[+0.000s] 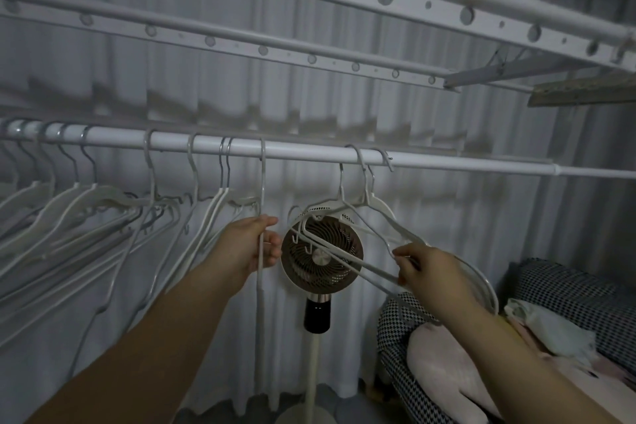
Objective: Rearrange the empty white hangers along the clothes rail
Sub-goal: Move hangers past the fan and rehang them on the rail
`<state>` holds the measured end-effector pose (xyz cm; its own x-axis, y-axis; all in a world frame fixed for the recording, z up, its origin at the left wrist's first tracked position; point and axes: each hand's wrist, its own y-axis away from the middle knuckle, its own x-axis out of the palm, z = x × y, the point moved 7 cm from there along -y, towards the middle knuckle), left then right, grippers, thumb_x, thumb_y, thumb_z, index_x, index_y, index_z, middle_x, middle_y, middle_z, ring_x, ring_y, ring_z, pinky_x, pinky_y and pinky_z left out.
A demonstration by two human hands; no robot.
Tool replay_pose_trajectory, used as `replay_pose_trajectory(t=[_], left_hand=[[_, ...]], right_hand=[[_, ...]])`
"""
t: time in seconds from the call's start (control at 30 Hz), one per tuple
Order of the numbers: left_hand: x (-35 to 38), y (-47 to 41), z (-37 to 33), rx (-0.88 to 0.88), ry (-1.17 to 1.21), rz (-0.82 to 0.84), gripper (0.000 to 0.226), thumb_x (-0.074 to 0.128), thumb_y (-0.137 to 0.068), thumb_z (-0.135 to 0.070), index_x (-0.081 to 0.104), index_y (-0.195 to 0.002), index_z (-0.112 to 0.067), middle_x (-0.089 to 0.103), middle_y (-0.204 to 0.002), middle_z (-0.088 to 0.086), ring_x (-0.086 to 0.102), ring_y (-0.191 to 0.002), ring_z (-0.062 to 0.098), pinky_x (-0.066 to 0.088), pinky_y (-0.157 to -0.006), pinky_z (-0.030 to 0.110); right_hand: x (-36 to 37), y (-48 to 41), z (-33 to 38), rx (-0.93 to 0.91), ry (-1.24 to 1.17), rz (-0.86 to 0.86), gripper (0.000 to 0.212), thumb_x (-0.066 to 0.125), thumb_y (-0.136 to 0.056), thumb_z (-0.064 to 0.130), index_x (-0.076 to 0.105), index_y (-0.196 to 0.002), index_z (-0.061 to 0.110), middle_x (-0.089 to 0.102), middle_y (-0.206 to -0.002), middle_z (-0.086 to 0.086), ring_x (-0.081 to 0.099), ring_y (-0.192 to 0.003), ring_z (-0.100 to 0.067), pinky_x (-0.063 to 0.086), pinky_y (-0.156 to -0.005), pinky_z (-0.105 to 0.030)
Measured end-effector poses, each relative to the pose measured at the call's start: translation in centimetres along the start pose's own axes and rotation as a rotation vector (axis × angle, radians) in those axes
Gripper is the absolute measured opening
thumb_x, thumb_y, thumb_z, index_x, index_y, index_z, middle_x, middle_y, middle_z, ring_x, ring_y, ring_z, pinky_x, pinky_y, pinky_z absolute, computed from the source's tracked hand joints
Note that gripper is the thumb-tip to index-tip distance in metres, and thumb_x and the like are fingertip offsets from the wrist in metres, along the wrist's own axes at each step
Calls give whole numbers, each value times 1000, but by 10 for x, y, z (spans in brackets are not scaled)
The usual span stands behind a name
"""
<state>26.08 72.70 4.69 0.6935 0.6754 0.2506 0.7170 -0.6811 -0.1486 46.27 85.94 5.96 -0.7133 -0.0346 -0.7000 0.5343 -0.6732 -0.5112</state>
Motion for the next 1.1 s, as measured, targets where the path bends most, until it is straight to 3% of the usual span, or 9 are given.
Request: replay_pose_trajectory(t=[0.27,0.4,0.5,0.63,0.7,0.8,0.93,1.03,1.1], left_hand=[[-13,9,-7,8,9,-18,21,42,-95,-15,52,-76,-13,54,-45,3,48,-25,6,40,-32,10],[-21,12,-5,4,2,-4,13,40,-96,-18,50,-89,-13,56,-68,7,53,-31,6,42,-32,11],[-29,16,-4,36,-45,-29,12,42,-95,-16,47,-105,-12,56,-78,4,58,-53,13,47,-37,13],[-43,23,-6,143,-227,-101,36,50,-91,-13,47,-127,-11,56,-115,9,54,-77,12,49,-67,18],[-50,32,-14,232,-408,-159,38,51,-90,-16,48,-128,-15,52,-119,2,53,-82,10,42,-65,4],[-56,44,-22,360,-528,-166,31,51,-90,-13,53,-121,-18,52,-125,4,50,-102,13,39,-76,13],[-48,65,-34,542,-571,-45,23,52,-90,-13,55,-82,-35,55,-92,-18,51,-81,-9,34,-65,-9],[-27,88,-37,591,-612,108,10,46,-77,-35,52,-74,-43,56,-78,-28,53,-77,-23,35,-66,-8],[-11,106,-30,582,-592,210,12,43,-67,-48,53,-72,-45,64,-67,-29,54,-78,-24,37,-66,-6]], right_hand=[[-1,-20,29,-28,3,-30,23,48,-91,10,69,-94,2,73,-85,-16,54,-61,-18,53,-77,-39],[4,-35,44,-19,45,-14,25,46,-93,12,67,-103,3,73,-93,-15,55,-68,-19,52,-81,-37],[12,-46,52,-14,87,57,27,44,-93,11,66,-106,3,72,-98,-16,55,-70,-19,51,-81,-34],[31,-42,47,13,103,133,26,45,-94,12,66,-106,3,73,-95,-16,53,-52,-15,51,-70,-28],[40,-32,38,60,56,175,24,46,-93,11,66,-104,3,73,-90,-15,52,-42,-8,48,-54,-20],[48,-15,26,130,-30,249,21,49,-93,11,64,-104,3,69,-70,-5,48,-27,0,37,-34,-6],[38,12,13,185,-67,353,13,53,-92,15,58,-103,13,60,-60,6,52,-44,-6,36,-35,-5],[21,38,2,195,-91,405,2,54,-91,14,56,-92,14,63,-63,1,54,-45,-4,38,-38,-7],[8,58,-8,189,-86,440,9,55,-90,13,58,-83,16,66,-64,1,54,-42,1,42,-41,-10]])
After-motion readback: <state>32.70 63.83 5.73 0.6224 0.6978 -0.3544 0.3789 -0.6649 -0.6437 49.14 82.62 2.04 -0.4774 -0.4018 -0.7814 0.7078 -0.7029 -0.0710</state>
